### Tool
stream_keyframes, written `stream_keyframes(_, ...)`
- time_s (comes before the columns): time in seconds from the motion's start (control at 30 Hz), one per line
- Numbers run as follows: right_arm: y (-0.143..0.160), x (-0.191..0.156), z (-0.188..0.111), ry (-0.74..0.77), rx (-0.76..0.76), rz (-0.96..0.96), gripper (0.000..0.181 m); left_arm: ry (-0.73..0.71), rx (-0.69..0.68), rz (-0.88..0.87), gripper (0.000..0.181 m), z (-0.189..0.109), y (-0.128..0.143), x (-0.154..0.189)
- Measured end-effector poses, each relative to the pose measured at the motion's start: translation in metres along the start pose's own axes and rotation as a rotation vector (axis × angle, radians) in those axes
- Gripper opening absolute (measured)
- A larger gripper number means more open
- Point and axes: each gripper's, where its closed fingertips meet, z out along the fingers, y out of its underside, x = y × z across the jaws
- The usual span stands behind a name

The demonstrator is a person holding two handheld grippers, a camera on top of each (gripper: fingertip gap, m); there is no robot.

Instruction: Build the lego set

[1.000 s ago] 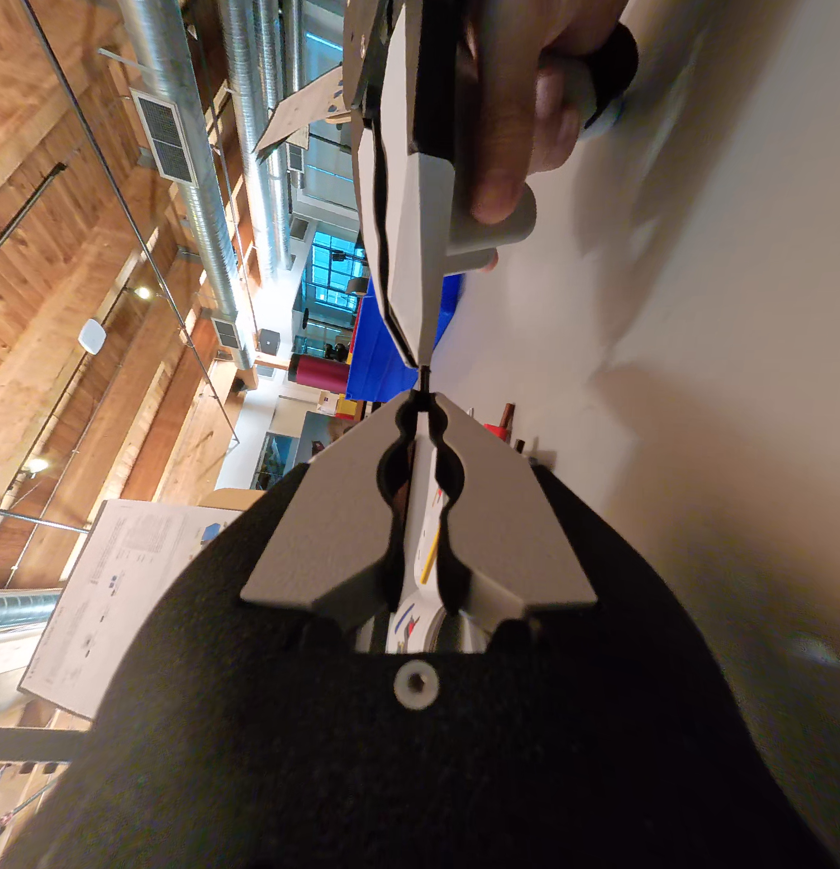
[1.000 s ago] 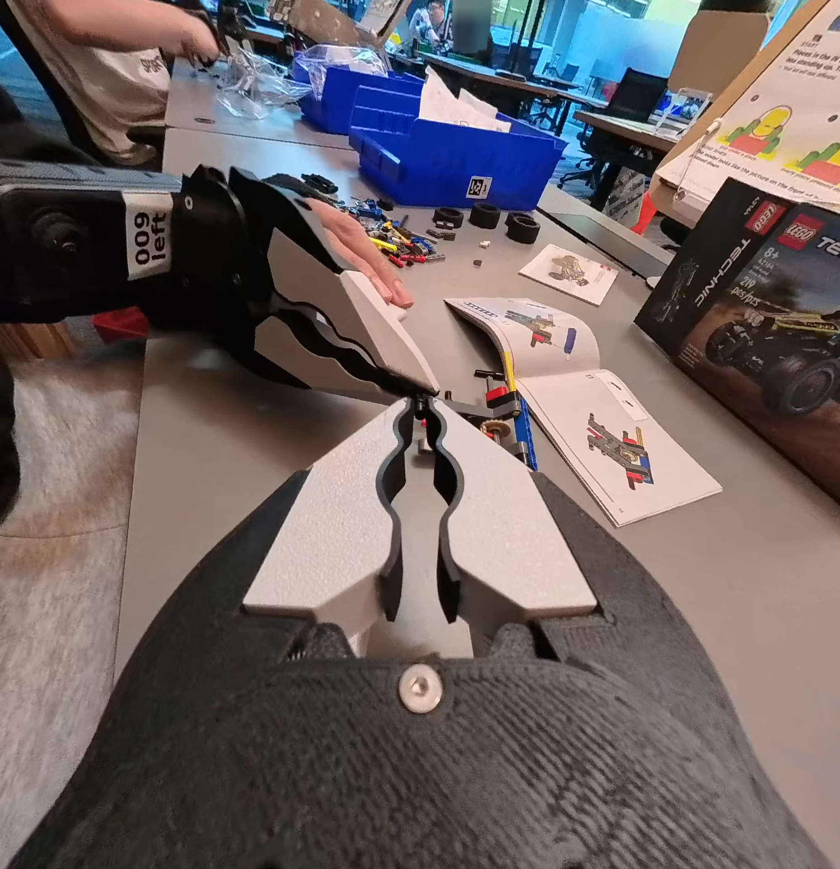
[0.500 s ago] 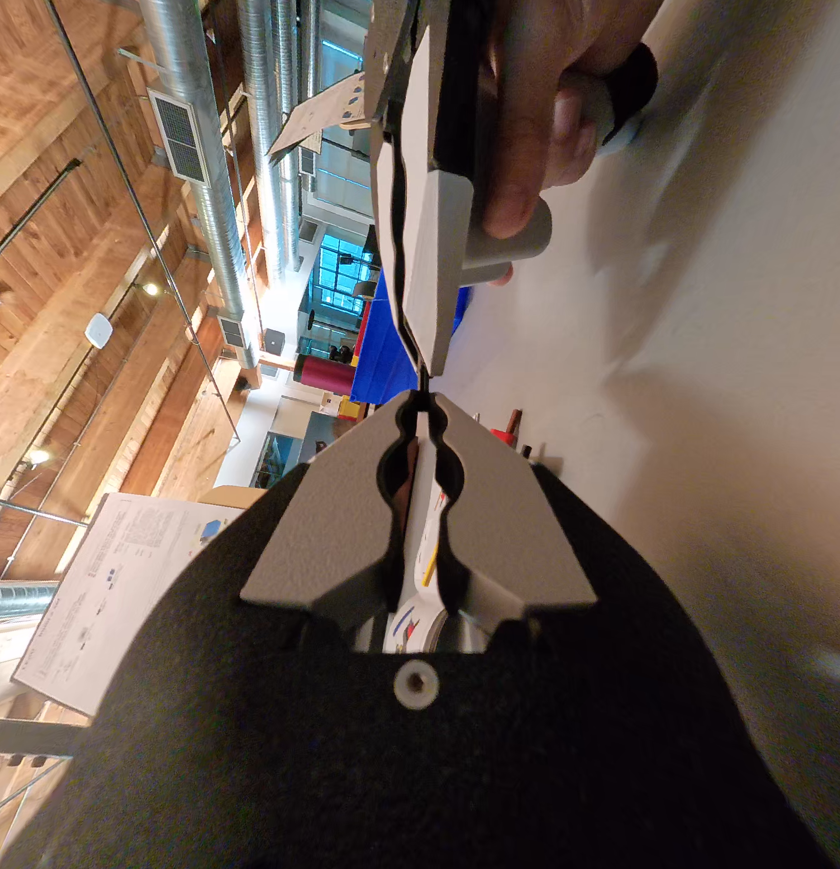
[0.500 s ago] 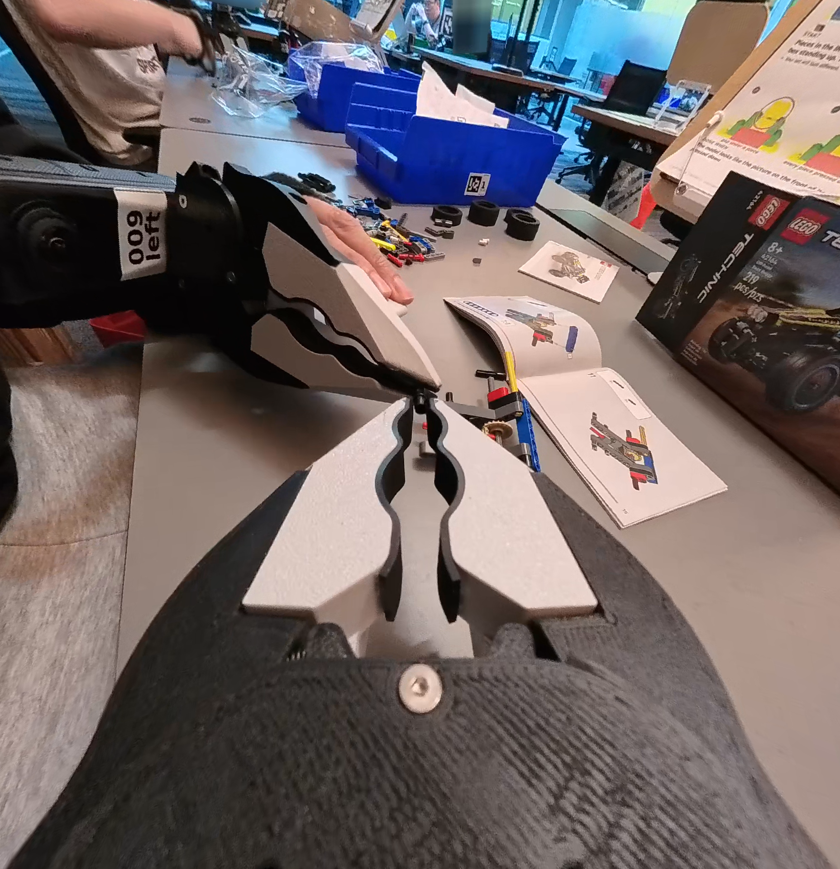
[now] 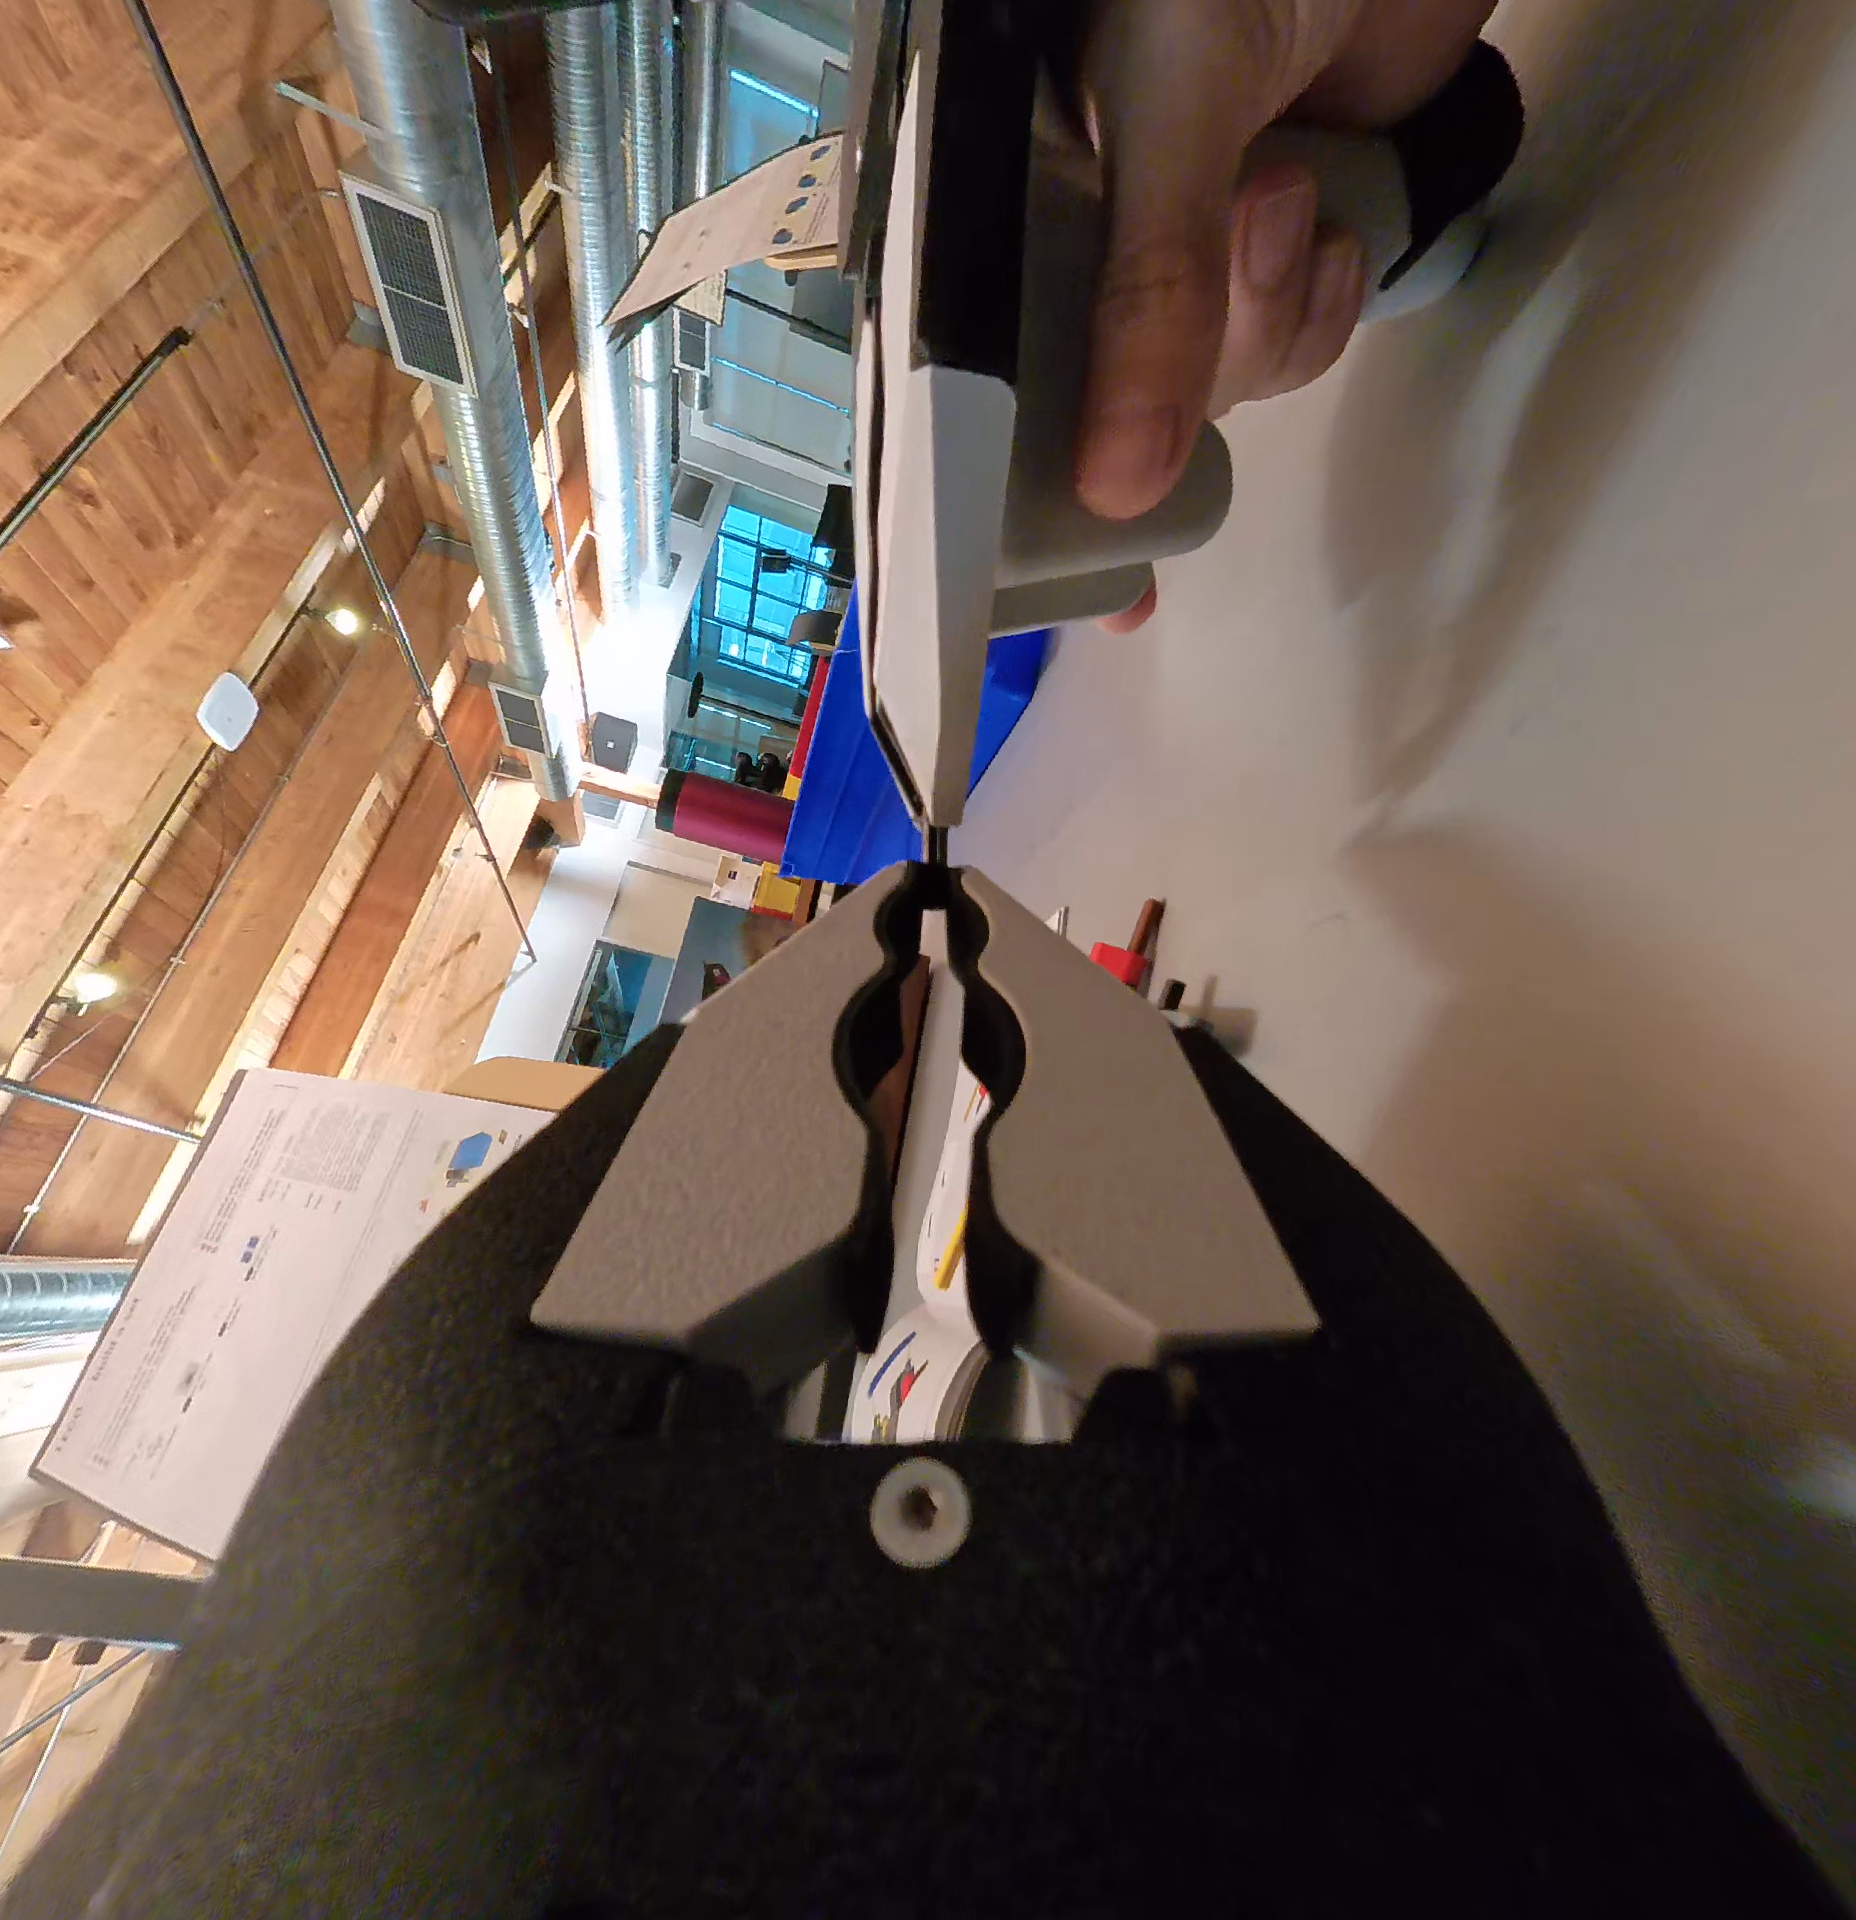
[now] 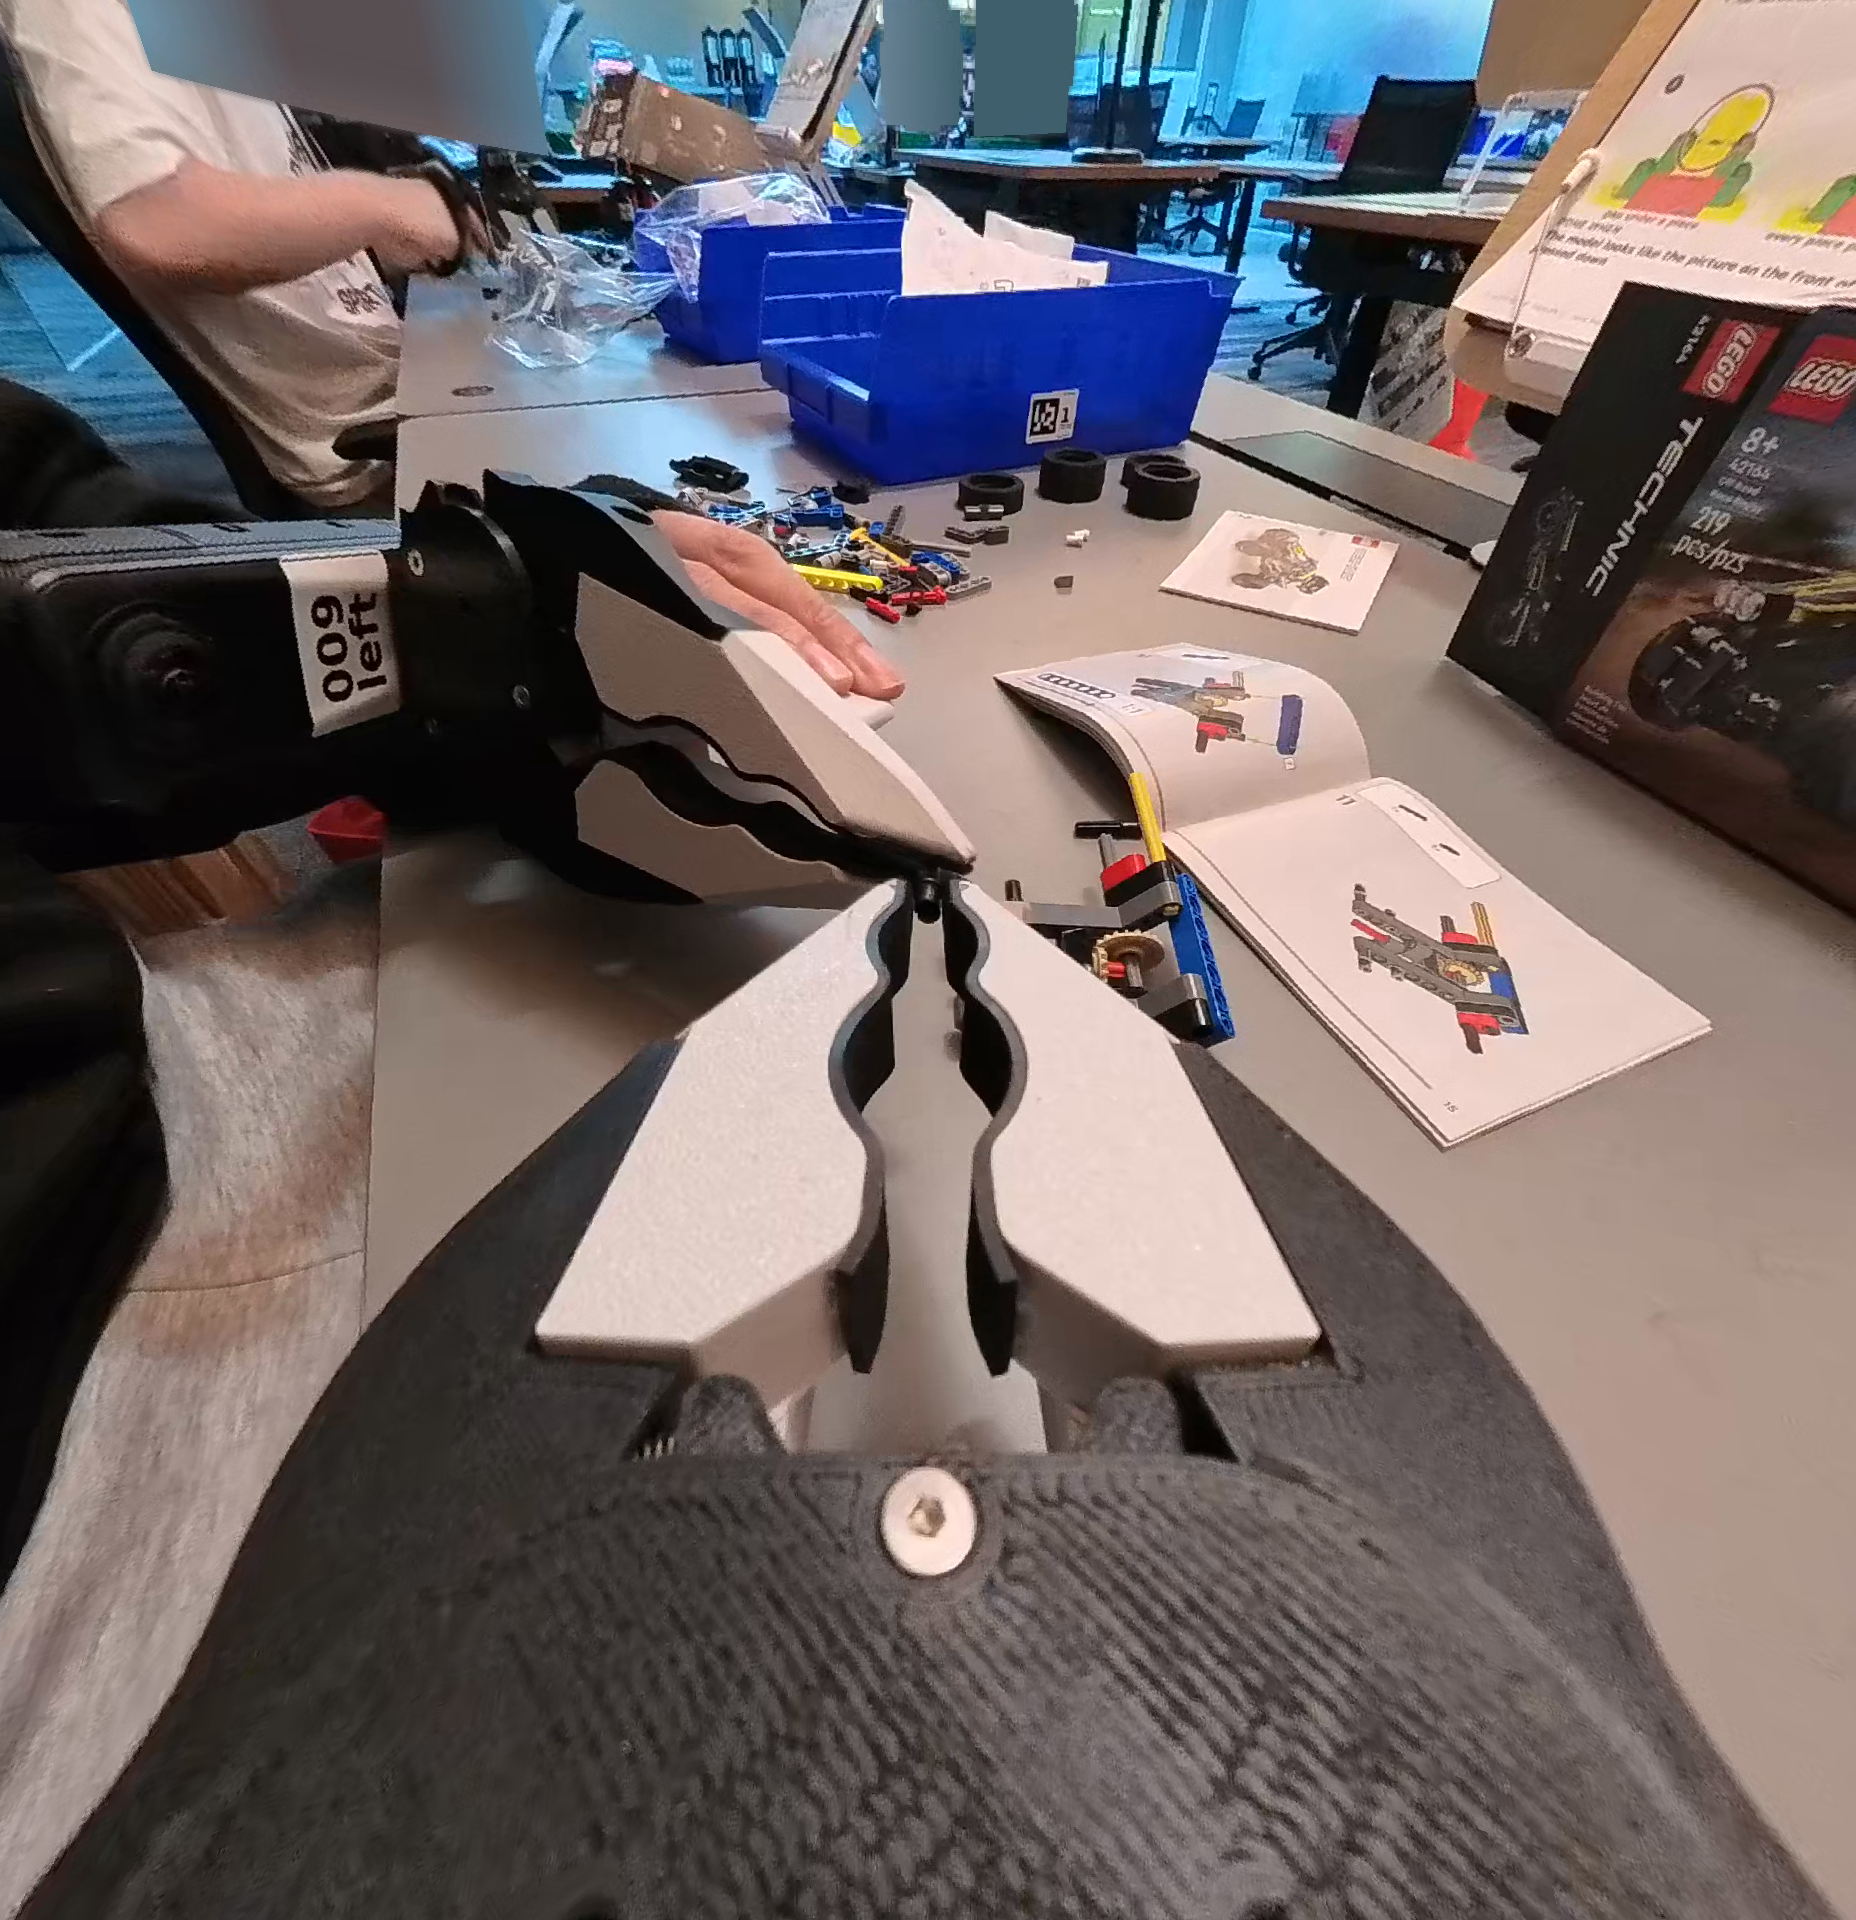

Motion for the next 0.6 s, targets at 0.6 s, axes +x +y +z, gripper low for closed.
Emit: stream_keyframes(0.6, 0.014, 0.014, -0.003, 0.083, -0.088, -0.035, 0.003, 0.096, -0.055, -0.016, 0.016, 0.001, 0.017, 0.015)
